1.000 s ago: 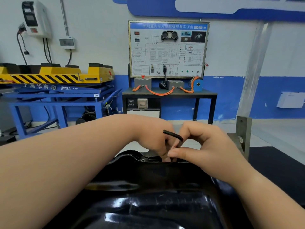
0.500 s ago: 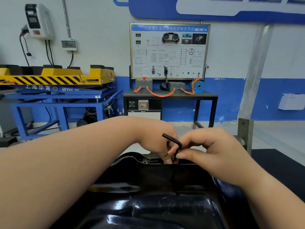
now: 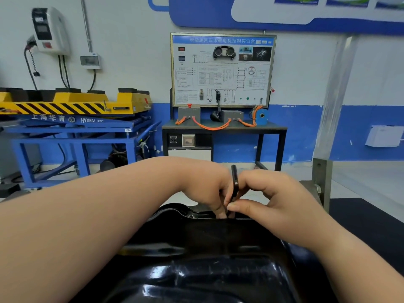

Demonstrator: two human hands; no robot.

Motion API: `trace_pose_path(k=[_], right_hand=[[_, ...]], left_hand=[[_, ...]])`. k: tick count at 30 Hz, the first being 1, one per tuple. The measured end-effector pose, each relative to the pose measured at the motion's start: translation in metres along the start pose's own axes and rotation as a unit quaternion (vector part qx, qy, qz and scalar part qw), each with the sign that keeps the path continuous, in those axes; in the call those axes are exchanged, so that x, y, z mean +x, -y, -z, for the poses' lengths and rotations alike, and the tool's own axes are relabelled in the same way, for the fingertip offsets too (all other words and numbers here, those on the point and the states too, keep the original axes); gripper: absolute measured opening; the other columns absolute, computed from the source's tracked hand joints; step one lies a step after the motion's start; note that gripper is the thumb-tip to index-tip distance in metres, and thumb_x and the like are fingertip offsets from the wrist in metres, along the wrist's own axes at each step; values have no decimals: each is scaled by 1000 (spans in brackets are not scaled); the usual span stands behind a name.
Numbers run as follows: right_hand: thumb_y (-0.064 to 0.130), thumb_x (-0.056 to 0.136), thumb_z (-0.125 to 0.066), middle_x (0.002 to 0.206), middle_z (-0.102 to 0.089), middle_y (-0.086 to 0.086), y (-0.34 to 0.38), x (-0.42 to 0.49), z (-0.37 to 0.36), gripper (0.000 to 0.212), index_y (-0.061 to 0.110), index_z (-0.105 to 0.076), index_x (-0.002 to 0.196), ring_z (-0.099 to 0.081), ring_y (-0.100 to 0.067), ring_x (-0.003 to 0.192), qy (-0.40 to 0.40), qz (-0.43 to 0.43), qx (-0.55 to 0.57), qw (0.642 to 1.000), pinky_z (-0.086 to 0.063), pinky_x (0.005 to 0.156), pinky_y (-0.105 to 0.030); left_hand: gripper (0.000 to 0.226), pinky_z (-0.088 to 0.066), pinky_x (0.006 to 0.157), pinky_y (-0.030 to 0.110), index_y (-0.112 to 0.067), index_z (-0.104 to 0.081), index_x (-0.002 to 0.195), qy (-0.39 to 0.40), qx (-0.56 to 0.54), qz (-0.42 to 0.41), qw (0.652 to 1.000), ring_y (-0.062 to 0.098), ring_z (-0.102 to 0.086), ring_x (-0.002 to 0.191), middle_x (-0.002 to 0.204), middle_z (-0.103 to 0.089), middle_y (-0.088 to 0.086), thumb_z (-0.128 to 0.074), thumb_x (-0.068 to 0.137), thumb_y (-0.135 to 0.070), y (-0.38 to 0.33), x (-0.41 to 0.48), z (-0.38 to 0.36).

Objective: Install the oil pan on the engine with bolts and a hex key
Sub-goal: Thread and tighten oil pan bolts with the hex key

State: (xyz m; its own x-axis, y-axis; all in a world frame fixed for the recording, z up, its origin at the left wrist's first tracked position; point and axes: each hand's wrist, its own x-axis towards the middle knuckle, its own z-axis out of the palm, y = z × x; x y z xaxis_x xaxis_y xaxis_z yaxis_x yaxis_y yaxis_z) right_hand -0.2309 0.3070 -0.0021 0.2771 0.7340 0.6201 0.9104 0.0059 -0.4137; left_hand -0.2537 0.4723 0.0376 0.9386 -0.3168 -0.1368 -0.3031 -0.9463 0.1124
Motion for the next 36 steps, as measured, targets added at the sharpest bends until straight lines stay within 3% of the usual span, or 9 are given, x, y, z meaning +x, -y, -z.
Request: trace_pose_path(k=[3,6,13,18,22,24,28,32,36], right_hand=[[14,81,-66,87,-73,10,1,0,0,17,23,-74,93,-66,0,86,5,9,11,1000,-51,76,-14],[12,79,-67,81,-73,15,0,0,1,12,14,-77,85,-65,6,81,10,14,1,1000,-47,73,-6],[12,75,-71,77,-70,16,-1,0,-1,8,6,-76,76,-63,11,80,-15,35,-38,999,-46,74,-5],[16,78,-67,77,-73,11,-7,0,-5,10,14,-76,80,-67,1,81,-73,28,-2,997,-51,75,-13],[26,83,-60,74,-69,-1,-13,0,2,8,27,-68,81,-69,-18,74,-235,-5,209,949,-56,76,-31],[23,88,-55,66,-62,3,-18,-1,7,13,30,-63,81,-61,-14,62,-285,-27,193,939,-55,67,-34],[34,84,-61,52,-38,3,-22,1,3,8,27,-64,82,-36,-11,50,-244,-86,48,965,-34,49,-24],[34,77,-69,49,-29,5,-19,3,-2,26,9,-68,84,-30,-6,48,-171,-109,35,979,-29,48,-17],[28,76,-66,50,-33,1,-20,3,2,39,-10,-63,82,-33,-5,49,-185,-116,78,973,-30,50,-17]], left_hand=[[40,-33,47,5,-26,-45,51,-5,5,3,1000,-7,-44,44,37,-45,-24,-70,81,-17,2,0,0],[41,-30,42,4,-27,-46,51,5,4,17,1000,-8,-43,39,35,-44,-25,-64,82,-7,1,1,1],[37,-33,48,4,-36,-50,54,5,-7,29,1000,-10,-45,47,45,-49,-21,-68,80,-16,0,-1,2],[33,-30,46,18,-30,-62,58,17,-97,34,995,5,-36,42,46,-52,-16,-56,84,-10,-1,-8,6],[29,-17,38,15,-26,-62,84,-56,-378,60,922,12,-19,36,65,-54,8,-38,95,-15,-4,-7,6],[31,-14,39,16,-16,-59,103,-95,-477,73,871,11,-16,35,60,-45,6,-37,98,-37,-6,-3,7],[62,-14,39,14,-12,-51,117,-102,-574,69,810,9,-15,36,57,-37,3,-29,91,-64,-14,-1,7],[69,-14,40,14,-11,-48,118,-122,-592,71,793,10,-15,37,58,-33,3,-29,86,-70,-26,2,6],[64,-11,44,19,-13,-49,106,-156,-584,78,793,10,-15,39,61,-29,2,-32,85,-71,-37,8,1]])
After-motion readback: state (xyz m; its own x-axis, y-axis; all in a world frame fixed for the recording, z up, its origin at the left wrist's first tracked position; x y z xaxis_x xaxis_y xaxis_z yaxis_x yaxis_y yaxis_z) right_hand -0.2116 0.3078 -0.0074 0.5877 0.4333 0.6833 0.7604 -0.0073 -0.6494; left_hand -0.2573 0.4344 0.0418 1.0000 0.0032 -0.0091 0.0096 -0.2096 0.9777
